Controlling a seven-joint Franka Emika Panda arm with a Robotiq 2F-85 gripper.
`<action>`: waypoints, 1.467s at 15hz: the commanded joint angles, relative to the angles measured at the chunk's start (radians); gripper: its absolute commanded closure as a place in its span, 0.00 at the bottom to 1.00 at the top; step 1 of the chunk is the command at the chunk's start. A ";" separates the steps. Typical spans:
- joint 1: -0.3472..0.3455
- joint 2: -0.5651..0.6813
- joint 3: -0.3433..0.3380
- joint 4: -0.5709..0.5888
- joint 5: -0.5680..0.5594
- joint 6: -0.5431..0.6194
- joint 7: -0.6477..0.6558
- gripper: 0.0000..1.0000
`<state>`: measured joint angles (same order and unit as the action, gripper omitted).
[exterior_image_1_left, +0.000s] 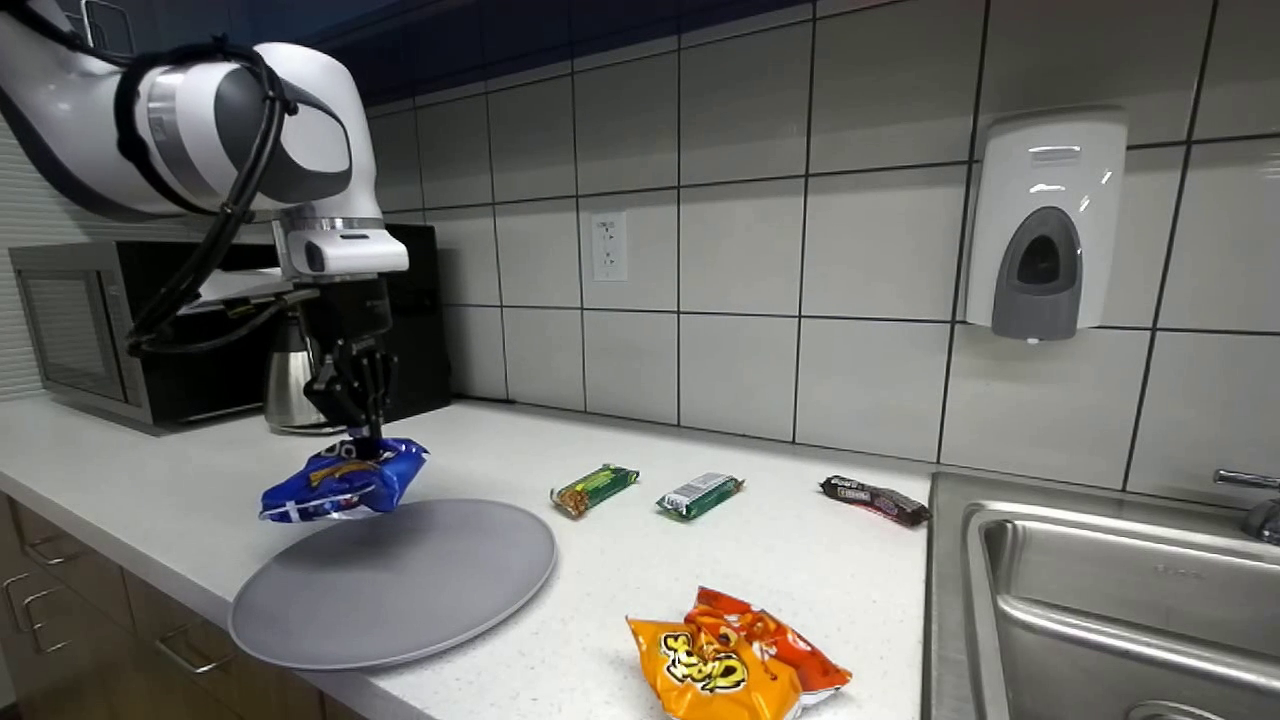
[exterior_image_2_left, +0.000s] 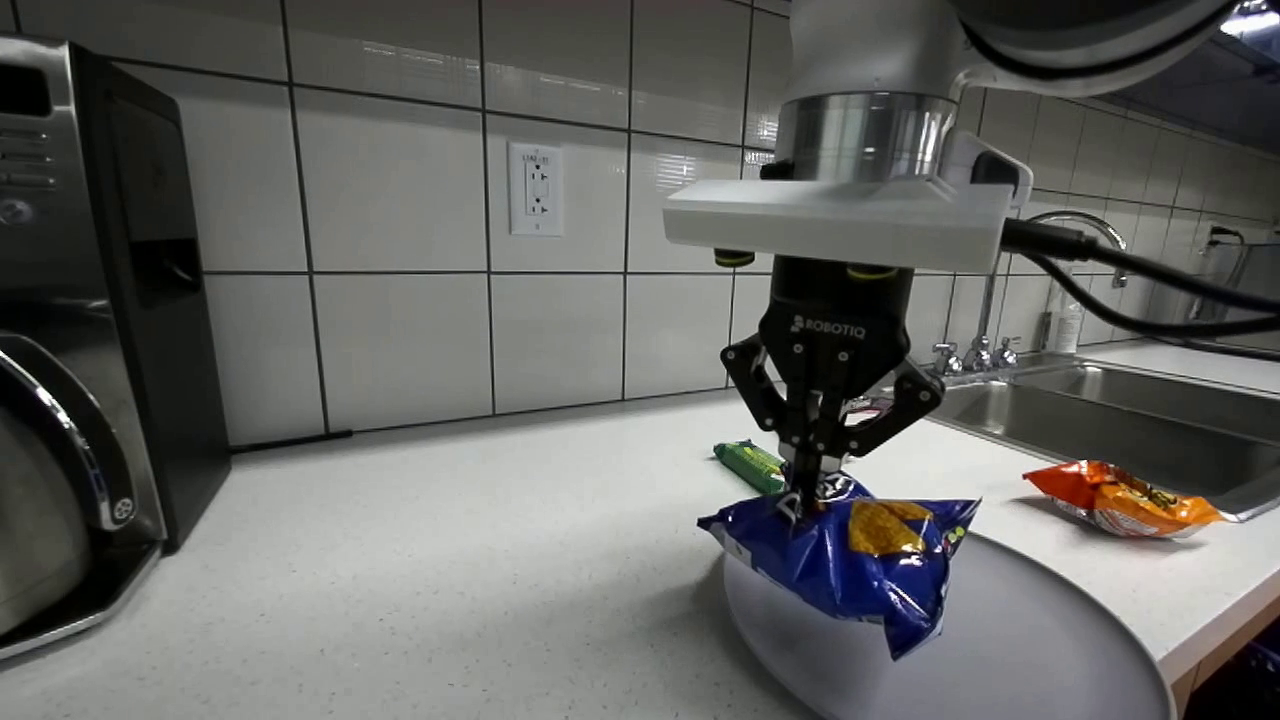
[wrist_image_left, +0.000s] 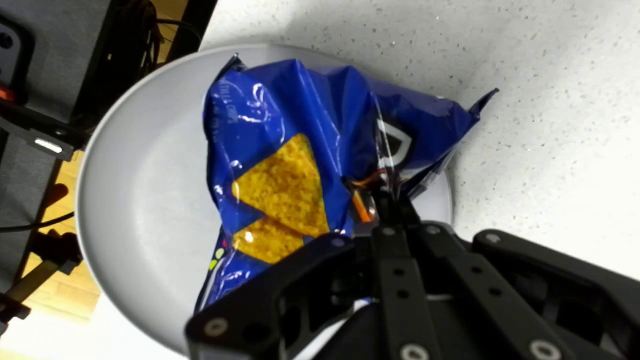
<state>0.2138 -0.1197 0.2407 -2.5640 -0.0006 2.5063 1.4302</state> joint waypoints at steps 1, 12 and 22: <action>0.008 0.041 0.018 0.063 -0.001 -0.026 -0.055 0.99; 0.061 0.219 0.024 0.236 -0.011 -0.031 -0.200 0.99; 0.123 0.380 0.015 0.399 0.002 -0.046 -0.353 0.99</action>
<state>0.3211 0.2117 0.2614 -2.2348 -0.0006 2.5038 1.1306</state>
